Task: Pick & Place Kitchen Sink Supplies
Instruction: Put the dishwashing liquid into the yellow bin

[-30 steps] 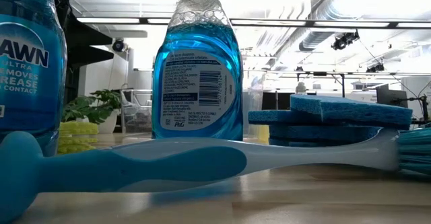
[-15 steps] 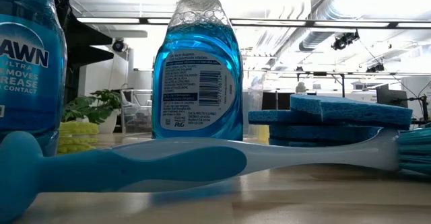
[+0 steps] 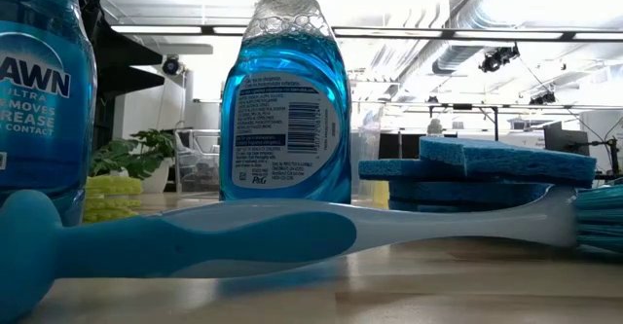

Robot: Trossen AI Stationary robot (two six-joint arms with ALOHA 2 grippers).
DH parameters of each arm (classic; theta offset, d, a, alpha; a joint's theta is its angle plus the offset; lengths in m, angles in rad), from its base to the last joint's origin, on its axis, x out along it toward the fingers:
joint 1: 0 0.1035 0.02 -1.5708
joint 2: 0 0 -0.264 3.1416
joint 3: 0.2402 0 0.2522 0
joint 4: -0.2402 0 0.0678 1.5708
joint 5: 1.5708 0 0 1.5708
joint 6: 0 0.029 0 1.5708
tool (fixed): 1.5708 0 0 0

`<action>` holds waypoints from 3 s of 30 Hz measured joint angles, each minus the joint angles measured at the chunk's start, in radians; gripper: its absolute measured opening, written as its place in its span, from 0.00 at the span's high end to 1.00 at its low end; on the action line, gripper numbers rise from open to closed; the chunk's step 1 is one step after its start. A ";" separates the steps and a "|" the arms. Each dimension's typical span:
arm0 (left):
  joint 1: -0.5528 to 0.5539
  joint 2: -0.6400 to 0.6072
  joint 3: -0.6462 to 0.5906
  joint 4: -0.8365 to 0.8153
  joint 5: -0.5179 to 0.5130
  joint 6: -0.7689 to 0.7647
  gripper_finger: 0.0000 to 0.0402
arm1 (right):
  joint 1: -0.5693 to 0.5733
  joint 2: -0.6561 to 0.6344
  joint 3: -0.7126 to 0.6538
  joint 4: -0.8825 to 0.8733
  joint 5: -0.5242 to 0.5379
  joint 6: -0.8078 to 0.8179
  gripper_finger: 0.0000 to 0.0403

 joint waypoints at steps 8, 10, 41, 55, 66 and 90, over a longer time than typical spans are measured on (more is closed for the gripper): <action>0.000 0.000 0.000 0.000 0.000 0.000 0.34 | 0.000 -0.045 0.001 -0.007 0.048 -0.011 0.65; 0.000 0.000 0.000 0.000 0.000 0.000 0.34 | 0.000 -0.054 0.001 -0.017 0.046 -0.015 0.65; 0.000 0.000 0.000 0.000 0.000 0.000 0.34 | -0.125 -0.340 0.001 -0.243 0.260 -0.409 0.65; 0.000 0.000 0.000 0.000 0.000 0.000 0.34 | -0.290 -0.473 0.001 -0.419 0.300 -0.620 0.65; 0.000 0.000 0.000 0.000 0.000 0.000 0.34 | -0.469 -0.532 0.001 -0.442 0.344 -0.638 0.65; 0.000 0.000 0.000 0.000 0.000 0.000 0.34 | -1.044 -0.518 0.002 -0.230 0.280 -1.061 0.65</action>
